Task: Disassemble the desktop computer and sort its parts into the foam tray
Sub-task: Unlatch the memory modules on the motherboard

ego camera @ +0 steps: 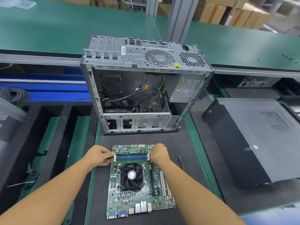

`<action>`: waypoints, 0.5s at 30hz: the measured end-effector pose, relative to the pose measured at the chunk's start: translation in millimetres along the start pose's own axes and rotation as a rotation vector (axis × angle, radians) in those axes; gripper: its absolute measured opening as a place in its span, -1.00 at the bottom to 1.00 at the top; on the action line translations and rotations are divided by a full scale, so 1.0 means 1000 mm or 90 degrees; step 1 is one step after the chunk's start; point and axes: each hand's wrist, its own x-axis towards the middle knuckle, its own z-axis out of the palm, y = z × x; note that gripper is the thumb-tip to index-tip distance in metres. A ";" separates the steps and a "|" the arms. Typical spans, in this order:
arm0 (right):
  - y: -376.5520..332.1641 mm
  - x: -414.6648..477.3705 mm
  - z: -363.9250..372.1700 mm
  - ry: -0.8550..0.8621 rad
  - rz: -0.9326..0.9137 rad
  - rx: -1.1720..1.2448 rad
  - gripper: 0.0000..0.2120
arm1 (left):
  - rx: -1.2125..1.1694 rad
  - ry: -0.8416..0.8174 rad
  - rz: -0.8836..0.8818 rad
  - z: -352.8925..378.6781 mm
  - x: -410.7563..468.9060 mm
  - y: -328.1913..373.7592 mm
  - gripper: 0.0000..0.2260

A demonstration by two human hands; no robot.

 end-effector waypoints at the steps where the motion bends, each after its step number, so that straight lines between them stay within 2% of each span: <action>1: -0.003 -0.001 -0.001 0.017 -0.009 -0.022 -0.90 | -0.012 0.003 0.001 0.001 -0.002 -0.001 -0.91; 3: -0.008 -0.003 0.001 0.084 -0.046 -0.001 -0.92 | -0.027 0.013 0.003 0.004 -0.004 -0.001 -0.92; 5: -0.020 -0.004 0.003 0.127 -0.165 0.005 -0.83 | -0.039 0.023 0.003 0.006 -0.006 -0.002 -0.92; 8: -0.038 -0.007 0.003 0.066 -0.288 -0.037 -0.81 | -0.042 0.038 0.002 0.009 -0.006 -0.002 -0.92; 11: -0.050 -0.006 0.005 0.055 -0.335 -0.094 -0.87 | -0.050 0.058 -0.002 0.012 -0.005 -0.006 -0.90; 15: -0.055 -0.004 0.003 0.060 -0.338 -0.120 -0.91 | -0.062 0.068 -0.007 0.013 -0.003 -0.010 -0.89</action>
